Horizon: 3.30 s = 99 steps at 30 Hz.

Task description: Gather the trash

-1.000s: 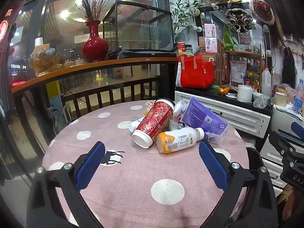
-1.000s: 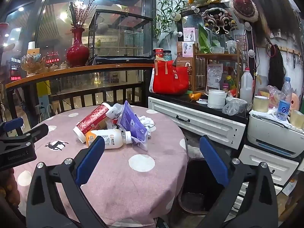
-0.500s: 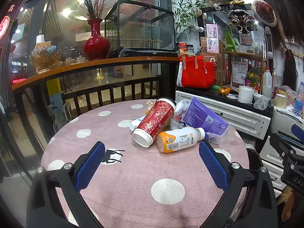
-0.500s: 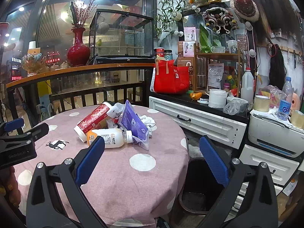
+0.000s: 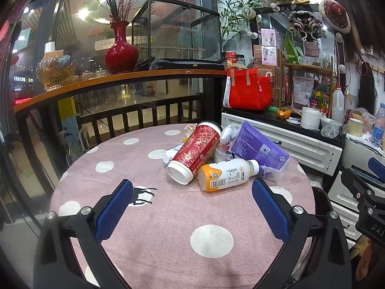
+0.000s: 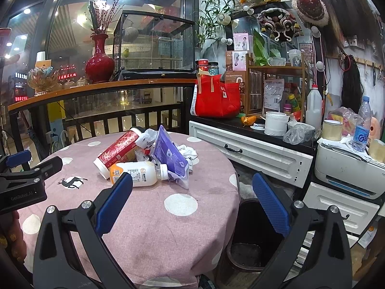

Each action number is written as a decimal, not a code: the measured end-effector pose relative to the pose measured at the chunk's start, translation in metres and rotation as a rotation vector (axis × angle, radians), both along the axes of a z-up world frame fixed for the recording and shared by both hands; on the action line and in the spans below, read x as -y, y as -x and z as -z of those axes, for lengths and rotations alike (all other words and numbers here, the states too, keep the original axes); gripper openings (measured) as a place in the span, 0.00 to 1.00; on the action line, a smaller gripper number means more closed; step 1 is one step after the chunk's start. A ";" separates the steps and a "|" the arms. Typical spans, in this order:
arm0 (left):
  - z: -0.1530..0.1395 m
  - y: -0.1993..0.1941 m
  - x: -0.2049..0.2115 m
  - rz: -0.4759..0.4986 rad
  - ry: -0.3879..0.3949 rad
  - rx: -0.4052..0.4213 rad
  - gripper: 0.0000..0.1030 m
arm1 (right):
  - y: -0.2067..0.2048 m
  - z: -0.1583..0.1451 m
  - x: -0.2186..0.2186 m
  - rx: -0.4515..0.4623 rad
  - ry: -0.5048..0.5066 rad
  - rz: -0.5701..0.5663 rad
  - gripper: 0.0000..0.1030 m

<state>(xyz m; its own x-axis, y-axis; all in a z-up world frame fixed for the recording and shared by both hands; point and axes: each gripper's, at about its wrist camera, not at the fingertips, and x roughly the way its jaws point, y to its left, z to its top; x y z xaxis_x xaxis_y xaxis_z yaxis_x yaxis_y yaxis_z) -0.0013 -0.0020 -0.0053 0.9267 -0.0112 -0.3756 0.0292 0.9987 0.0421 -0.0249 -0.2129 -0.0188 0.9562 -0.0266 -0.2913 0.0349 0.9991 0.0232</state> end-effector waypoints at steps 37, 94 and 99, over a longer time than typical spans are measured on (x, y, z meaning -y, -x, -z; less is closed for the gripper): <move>0.005 0.000 0.001 0.001 0.003 -0.008 0.95 | -0.001 0.003 0.002 -0.009 -0.006 -0.006 0.96; 0.037 -0.100 -0.023 0.155 0.038 -0.329 0.95 | -0.175 0.017 -0.004 -0.340 0.079 -0.285 0.84; 0.042 -0.110 -0.017 0.190 0.026 -0.363 0.95 | -0.218 0.025 -0.012 -0.399 0.112 -0.326 0.59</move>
<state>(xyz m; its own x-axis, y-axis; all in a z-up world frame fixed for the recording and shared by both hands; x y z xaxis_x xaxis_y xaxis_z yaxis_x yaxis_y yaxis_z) 0.1087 0.0150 -0.0476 0.7147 -0.1834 -0.6750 0.2217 0.9746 -0.0300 0.1936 -0.2011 -0.0438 0.7352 0.2012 -0.6472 -0.2936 0.9552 -0.0365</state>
